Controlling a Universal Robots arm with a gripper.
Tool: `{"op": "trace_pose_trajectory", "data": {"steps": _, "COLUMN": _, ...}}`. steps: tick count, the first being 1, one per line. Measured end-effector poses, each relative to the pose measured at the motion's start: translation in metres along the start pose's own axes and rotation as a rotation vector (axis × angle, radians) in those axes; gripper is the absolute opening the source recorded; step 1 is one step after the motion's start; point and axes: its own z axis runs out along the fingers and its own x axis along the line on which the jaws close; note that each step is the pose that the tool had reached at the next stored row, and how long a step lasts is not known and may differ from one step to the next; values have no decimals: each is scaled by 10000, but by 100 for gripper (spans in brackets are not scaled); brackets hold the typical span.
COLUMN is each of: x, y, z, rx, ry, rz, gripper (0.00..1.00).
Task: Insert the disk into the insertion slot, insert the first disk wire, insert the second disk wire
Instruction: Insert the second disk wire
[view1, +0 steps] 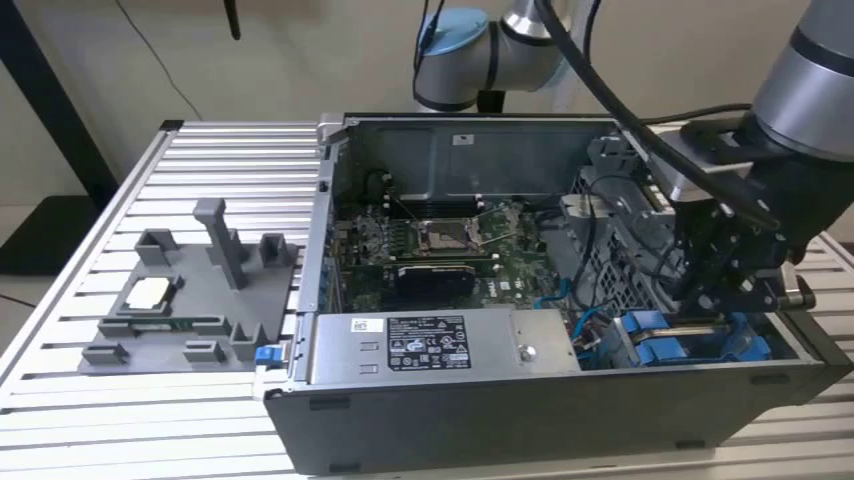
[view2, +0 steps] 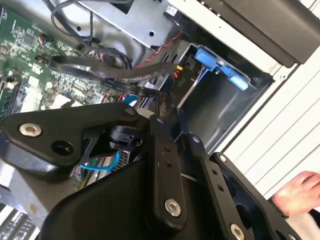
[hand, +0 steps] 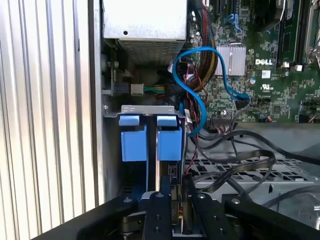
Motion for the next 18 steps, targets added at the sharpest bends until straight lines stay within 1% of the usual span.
{"op": "trace_pose_trajectory", "data": {"steps": 2, "x": -1, "y": -17, "z": -11, "rx": -214, "ry": 6, "rz": 8, "gripper": 24}}
{"op": "trace_pose_trajectory", "data": {"steps": 3, "x": -1, "y": -21, "z": -17, "rx": -305, "ry": 15, "rz": 11, "gripper": 24}}
{"op": "trace_pose_trajectory", "data": {"steps": 5, "x": -2, "y": -24, "z": -53, "rx": -399, "ry": 15, "rz": 15, "gripper": 24}}
{"op": "trace_pose_trajectory", "data": {"steps": 7, "x": -5, "y": -25, "z": -113, "rx": -434, "ry": 14, "rz": 18, "gripper": 24}}
{"op": "trace_pose_trajectory", "data": {"steps": 10, "x": -9, "y": -32, "z": -226, "rx": -441, "ry": 12, "rz": 17, "gripper": 24}}
{"op": "trace_pose_trajectory", "data": {"steps": 13, "x": -13, "y": -36, "z": -312, "rx": -441, "ry": -32, "rz": 18, "gripper": 24}}
{"op": "trace_pose_trajectory", "data": {"steps": 14, "x": -13, "y": -37, "z": -321, "rx": -439, "ry": -93, "rz": 19, "gripper": 24}}
{"op": "trace_pose_trajectory", "data": {"steps": 17, "x": -14, "y": -36, "z": -331, "rx": -385, "ry": -380, "rz": 24, "gripper": 24}}
{"op": "trace_pose_trajectory", "data": {"steps": 18, "x": -14, "y": -36, "z": -335, "rx": -358, "ry": -440, "rz": 24, "gripper": 24}}
